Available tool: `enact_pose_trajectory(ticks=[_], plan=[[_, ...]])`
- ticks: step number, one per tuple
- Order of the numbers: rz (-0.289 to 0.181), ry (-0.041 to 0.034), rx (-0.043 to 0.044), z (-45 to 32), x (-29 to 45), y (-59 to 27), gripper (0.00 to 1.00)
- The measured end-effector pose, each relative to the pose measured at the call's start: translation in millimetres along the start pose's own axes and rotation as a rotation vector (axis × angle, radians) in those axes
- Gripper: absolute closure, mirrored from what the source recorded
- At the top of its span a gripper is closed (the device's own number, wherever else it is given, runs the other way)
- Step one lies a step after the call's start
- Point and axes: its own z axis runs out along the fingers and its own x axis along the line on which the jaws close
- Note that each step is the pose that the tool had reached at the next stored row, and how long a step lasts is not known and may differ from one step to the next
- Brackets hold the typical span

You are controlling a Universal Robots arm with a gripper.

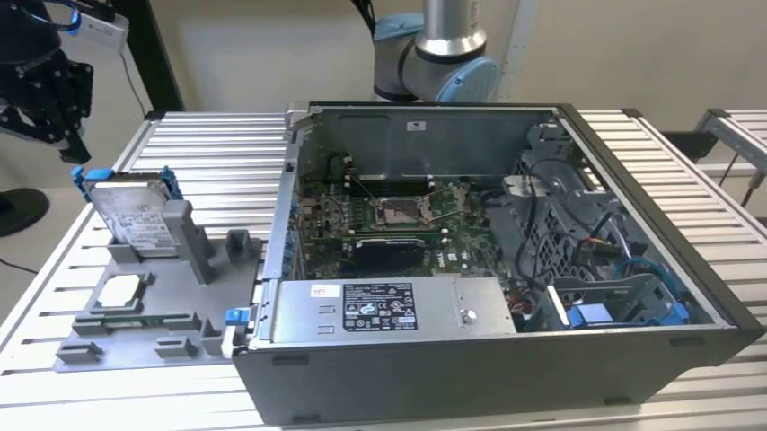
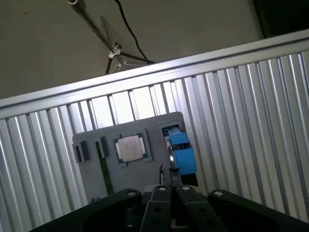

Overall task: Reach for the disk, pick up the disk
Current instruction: 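Pick up the disk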

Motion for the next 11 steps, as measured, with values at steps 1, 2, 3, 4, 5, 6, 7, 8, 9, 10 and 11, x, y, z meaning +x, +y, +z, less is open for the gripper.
enact_pose_trajectory(ticks=[1, 2, 3, 4, 5, 6, 7, 8, 9, 10, 11], plan=[[-0.019, 0.0007, 0.0002, 0.0, 0.0, 0.0, 1.0], [-0.037, 0.0013, 0.0004, 0.0, 0.0, 0.0, 1.0], [-0.056, 0.0019, 0.0006, 0.0, 0.0, 0.0, 1.0], [-0.074, 0.0026, 0.0008, 0.0, 0.0, 0.0, 1.0], [-0.091, 0.0032, 0.0008, 0.0, 0.0, 0.0, 1.0], [-0.11, 0.0039, 0.0008, 0.0, 0.0, 0.0, 1.0], [-0.128, 0.0046, 0.0009, 0.0, 0.0, 0.0, 1.0], [-0.146, 0.0052, 0.001, 0.0, 0.0, 0.0, 1.0], [-0.165, 0.0058, 0.0012, 0.0, 0.0, 0.0, 1.0], [-0.182, 0.0064, 0.0018, 0.0, 0.0, 0.0, 1.0], [-0.201, 0.0069, 0.0036, 0.0, 0.0, 0.0, 1.0]])
